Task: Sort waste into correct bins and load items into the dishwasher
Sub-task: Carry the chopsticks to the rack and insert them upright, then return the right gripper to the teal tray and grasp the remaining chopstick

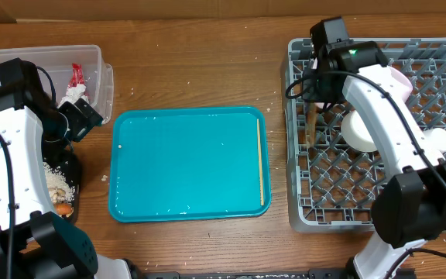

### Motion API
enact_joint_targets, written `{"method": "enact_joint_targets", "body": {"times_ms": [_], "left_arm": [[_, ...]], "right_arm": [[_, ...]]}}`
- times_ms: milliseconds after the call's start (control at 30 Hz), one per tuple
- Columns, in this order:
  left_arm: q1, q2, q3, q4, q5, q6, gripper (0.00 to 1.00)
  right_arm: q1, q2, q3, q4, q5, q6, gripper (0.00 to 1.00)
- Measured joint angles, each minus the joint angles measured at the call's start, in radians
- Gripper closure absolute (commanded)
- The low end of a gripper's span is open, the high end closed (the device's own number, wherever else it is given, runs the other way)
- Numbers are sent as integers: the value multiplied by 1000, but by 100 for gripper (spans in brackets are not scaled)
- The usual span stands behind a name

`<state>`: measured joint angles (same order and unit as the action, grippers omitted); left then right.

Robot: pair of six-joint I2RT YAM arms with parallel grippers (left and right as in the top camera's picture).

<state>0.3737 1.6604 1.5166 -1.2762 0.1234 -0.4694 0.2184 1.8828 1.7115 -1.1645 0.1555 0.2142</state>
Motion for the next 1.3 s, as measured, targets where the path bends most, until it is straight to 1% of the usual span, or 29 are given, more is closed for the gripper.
{"method": "enact_joint_targets", "body": {"times_ms": [33, 100, 367, 500, 633, 733, 833, 967, 1067, 1300], "left_arm": [[0, 0, 0, 0, 0, 0, 0], [0, 0, 0, 0, 0, 0, 0], [0, 0, 0, 0, 0, 0, 0], [0, 0, 0, 0, 0, 0, 0], [0, 0, 0, 0, 0, 0, 0], [0, 0, 0, 0, 0, 0, 0], [0, 0, 0, 0, 0, 0, 0], [0, 0, 0, 0, 0, 0, 0], [0, 0, 0, 0, 0, 0, 0], [0, 0, 0, 0, 0, 0, 0]], "right_arm": [[0, 0, 0, -2, -1, -1, 31], [0, 0, 0, -10, -7, -5, 28], [11, 1, 2, -93, -31, 42, 28], [68, 0, 5, -106, -90, 66, 28], [169, 0, 5, -69, -155, 104, 27], [261, 0, 0, 0, -175, 140, 20], [351, 0, -26, 52, -156, 187, 13], [429, 6, -88, 98, -94, 238, 11], [439, 43, -108, 112, -69, 266, 11], [431, 190, -133, 104, -45, 298, 11]]}}
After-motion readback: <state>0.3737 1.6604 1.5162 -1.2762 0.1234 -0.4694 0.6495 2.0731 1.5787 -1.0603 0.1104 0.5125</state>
